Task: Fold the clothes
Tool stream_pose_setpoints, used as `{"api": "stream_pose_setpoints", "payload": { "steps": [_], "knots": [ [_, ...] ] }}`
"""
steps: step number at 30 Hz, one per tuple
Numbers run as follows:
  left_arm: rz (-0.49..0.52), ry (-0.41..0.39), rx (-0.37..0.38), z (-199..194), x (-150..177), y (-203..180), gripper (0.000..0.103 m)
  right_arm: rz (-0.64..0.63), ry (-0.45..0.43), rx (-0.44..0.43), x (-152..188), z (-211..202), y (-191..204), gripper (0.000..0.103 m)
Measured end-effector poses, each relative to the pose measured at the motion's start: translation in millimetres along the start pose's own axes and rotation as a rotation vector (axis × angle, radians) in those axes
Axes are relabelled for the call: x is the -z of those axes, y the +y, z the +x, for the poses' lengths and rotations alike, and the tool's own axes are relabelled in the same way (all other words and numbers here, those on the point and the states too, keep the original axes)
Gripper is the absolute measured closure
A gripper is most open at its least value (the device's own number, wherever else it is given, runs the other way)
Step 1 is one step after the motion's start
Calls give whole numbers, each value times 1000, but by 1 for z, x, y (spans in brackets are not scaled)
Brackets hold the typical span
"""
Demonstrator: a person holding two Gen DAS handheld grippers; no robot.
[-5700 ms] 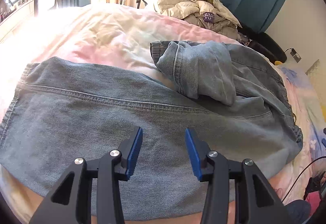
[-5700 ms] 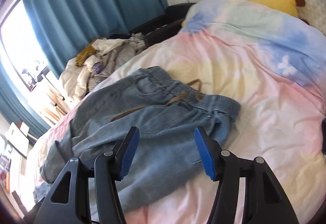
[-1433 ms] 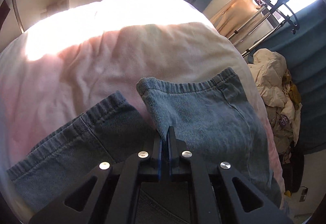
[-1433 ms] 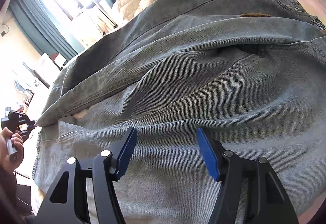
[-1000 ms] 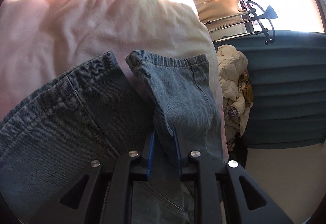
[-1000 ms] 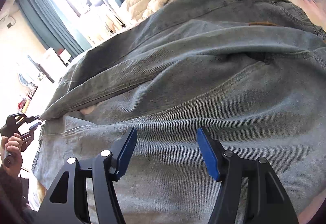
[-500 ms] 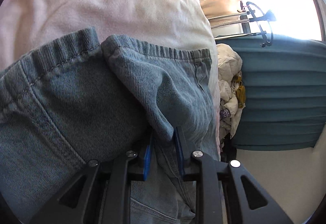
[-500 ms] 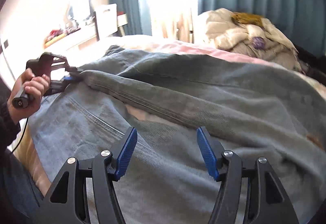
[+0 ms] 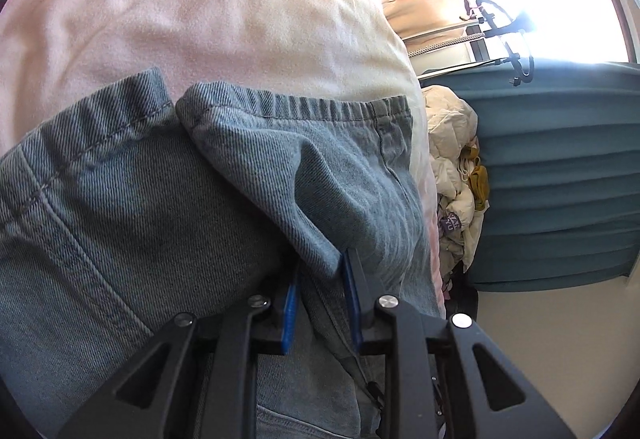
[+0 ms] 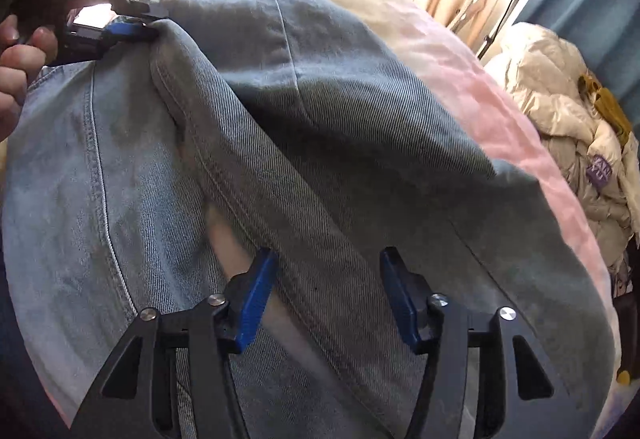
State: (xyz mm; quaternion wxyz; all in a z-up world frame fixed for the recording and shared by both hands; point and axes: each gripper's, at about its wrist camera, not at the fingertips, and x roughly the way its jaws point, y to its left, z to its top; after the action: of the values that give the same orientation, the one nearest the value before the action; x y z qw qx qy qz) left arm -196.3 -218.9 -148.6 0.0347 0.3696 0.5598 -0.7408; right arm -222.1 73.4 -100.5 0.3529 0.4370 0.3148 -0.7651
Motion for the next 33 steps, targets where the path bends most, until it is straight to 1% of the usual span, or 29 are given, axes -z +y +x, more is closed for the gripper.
{"api": "stream_pose_setpoints", "payload": {
  "steps": [1,2,3,4,7,10,13,14,16,17,19,20,24,26,29,33],
  "knots": [
    [3,-3,1,0,0,1,82,3,0,-10,2,-2,3,67],
    [4,-3,-5,1,1,3,82,7,-2,-19,6,-7,7,71],
    [8,-4,-12,1,1,4,82,11,-4,-29,11,-12,11,78],
    [18,-5,-21,1,2,2,82,15,-6,-39,15,-18,15,81],
    [55,-16,-53,-2,3,-3,82,60,10,-84,33,-33,26,85],
    [68,-25,-78,-6,5,-2,82,62,59,-79,50,-37,40,85],
    [35,-7,-74,-11,4,5,82,97,89,-56,56,-43,41,84],
    [23,-2,-71,-13,4,7,82,132,80,-60,54,-48,36,84],
    [3,4,-68,-17,4,11,82,246,28,-73,47,-62,19,72],
    [-3,7,-69,-17,4,12,82,320,-4,-93,43,-69,7,71],
    [-12,13,-70,-17,5,14,82,473,-69,-138,34,-82,-18,63],
    [-13,14,-71,-17,5,14,82,537,-103,-157,27,-86,-29,61],
    [-11,13,-75,-17,5,13,82,751,-169,-135,0,-83,-75,46],
    [-3,5,-74,-17,6,13,82,882,-188,-141,-9,-71,-100,44],
    [14,0,-75,-17,7,11,82,1096,-183,-171,-4,-40,-131,44],
    [19,-3,-73,-15,6,12,82,1094,-178,-124,-16,-25,-135,44]
  ]
}}
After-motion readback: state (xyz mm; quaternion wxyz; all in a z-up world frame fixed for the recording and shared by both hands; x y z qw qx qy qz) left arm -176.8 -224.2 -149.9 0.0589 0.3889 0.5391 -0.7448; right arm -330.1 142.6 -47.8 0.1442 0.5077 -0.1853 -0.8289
